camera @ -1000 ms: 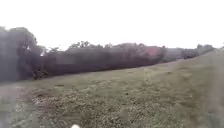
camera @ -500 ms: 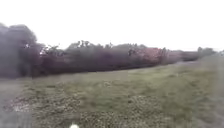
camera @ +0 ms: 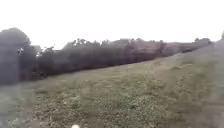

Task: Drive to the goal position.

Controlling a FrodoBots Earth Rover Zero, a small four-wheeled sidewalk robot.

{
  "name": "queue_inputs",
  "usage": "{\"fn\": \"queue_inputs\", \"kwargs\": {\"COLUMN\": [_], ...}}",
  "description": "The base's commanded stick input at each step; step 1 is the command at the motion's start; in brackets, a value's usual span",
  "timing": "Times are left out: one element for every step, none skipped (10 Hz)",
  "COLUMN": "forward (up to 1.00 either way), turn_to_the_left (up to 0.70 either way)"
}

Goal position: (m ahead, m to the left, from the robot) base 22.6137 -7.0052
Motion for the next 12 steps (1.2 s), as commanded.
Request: {"fn": "queue_inputs", "kwargs": {"forward": [0.85, 0.85, 0.85, 0.85, 0.85, 0.85, 0.85, 0.85, 0.85, 0.85, 0.85, 0.85], "turn_to_the_left": [-0.34, -0.21, -0.01, 0.00, 0.00, 0.00, 0.00, 0.00, 0.00, 0.00, 0.00, 0.00]}}
